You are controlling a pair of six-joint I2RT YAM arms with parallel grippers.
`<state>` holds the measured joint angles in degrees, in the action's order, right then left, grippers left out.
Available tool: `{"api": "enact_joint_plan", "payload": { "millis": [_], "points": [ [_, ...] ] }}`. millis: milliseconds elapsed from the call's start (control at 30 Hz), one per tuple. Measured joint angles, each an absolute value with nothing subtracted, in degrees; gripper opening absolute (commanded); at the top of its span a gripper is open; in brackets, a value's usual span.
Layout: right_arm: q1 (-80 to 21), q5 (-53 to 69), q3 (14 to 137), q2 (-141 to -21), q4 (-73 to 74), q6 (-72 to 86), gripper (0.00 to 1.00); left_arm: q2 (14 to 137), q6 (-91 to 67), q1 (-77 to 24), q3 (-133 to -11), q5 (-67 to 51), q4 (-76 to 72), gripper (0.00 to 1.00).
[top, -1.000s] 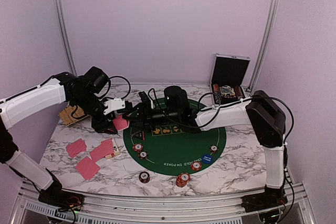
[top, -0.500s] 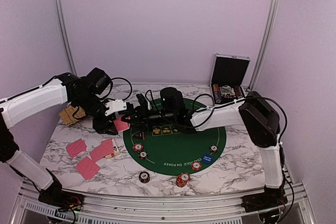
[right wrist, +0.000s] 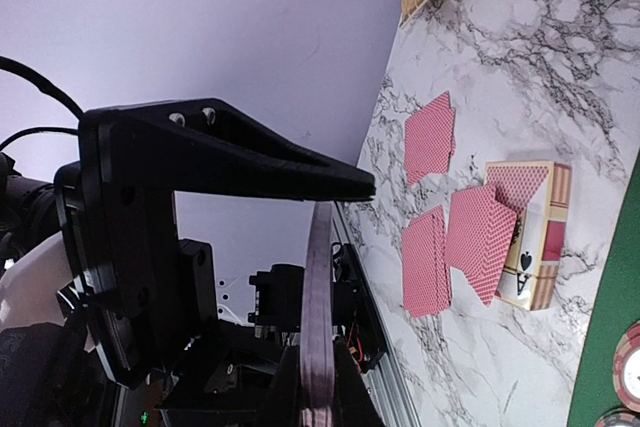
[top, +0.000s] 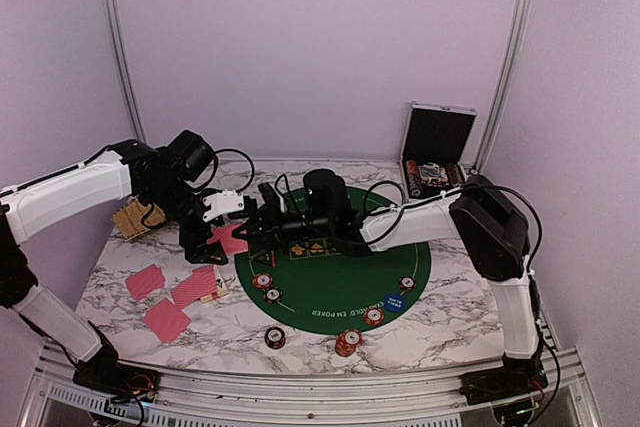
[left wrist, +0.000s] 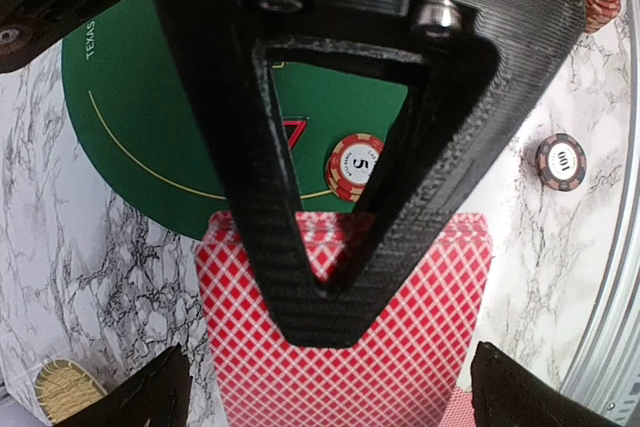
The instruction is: Distribute texas hold em gaming equipment
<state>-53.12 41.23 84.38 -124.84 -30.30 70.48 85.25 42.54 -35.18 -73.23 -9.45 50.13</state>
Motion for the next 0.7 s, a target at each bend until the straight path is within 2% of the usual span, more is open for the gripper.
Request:
{"api": "enact_joint_plan", "payload": {
  "millis": [533,700],
  "points": [
    [-53.39,44.71,84.38,-127.44,-34.41,74.06,0.00,84.60,43.51,-35.20,-68.47,-10.76,49.91,0.99],
    [-54.00,45.04,84.40,-127.61,-35.20,75.02,0.00,84.55,43.72,-35.20,-66.98,-10.92,48.84,0.95]
  ]
}}
